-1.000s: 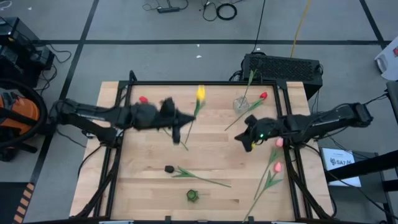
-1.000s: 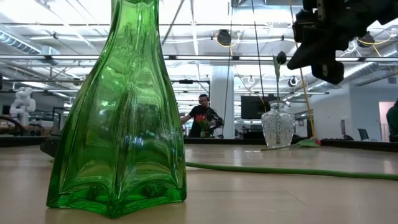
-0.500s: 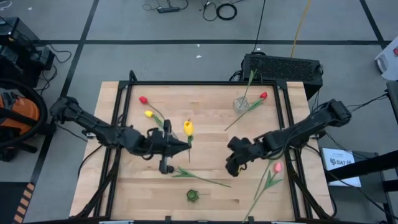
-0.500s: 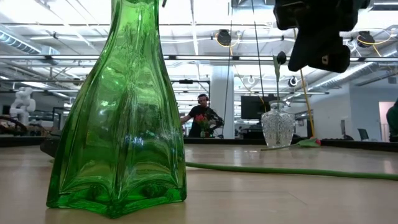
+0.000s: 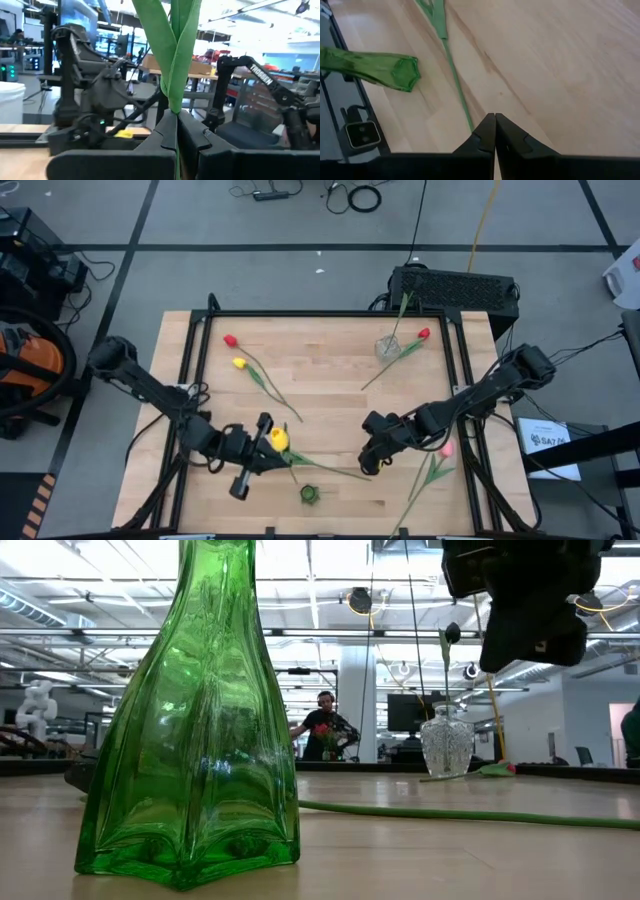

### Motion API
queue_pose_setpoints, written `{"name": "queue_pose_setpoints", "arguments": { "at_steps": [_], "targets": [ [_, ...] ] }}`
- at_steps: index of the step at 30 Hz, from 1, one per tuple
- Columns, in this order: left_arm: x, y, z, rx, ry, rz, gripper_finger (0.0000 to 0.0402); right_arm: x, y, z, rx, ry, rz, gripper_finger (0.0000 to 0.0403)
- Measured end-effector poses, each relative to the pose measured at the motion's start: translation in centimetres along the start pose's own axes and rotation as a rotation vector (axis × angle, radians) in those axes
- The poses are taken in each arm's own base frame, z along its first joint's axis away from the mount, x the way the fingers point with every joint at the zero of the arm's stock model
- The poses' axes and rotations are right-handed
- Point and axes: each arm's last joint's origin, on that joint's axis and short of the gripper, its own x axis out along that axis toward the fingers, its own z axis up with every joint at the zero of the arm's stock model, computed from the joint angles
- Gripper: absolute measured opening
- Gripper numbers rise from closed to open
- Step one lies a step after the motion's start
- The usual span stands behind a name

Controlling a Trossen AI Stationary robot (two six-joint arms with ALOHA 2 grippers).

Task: Sort flowers into vase by color
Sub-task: Put the top yellow flower into the green vase

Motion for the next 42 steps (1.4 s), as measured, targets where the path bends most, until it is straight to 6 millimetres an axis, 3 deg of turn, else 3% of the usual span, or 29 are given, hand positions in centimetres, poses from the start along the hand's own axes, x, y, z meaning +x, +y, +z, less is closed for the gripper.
{"name": "queue_pose_setpoints", "arguments": {
  "at_steps": [10, 16, 22, 27, 35, 42],
  "targets": [
    [2.0, -0.6, -4.2, -0.018, -0.030, -0.004, 0.0000, 0.1, 0.4, 0.2, 0.035, -0.023, 0.043, 0.0000],
    [2.3, -0.7, -6.1, 0.010, 0.048, -0.005, 0.0001, 0.1, 0.5, 0.3, 0.037, -0.028, 0.055, 0.0000],
    [2.6, -0.7, -7.9, 0.036, 0.116, 0.000, 0.0030, 0.1, 0.6, 0.3, 0.037, -0.030, 0.058, 0.0000],
    [2.5, -0.6, -8.6, 0.056, 0.184, 0.005, 0.0050, 0.0, 0.6, 0.3, 0.037, -0.030, 0.059, 0.0000],
    [2.2, -0.5, -9.6, -0.078, 0.290, 0.007, 0.0076, 0.0, 0.7, 0.4, 0.040, -0.037, 0.074, 0.0000],
    [2.2, -0.5, -9.7, -0.075, 0.302, 0.001, 0.0140, 0.0, 0.9, 0.4, 0.043, -0.045, 0.091, 0.0000]
  ]
}}
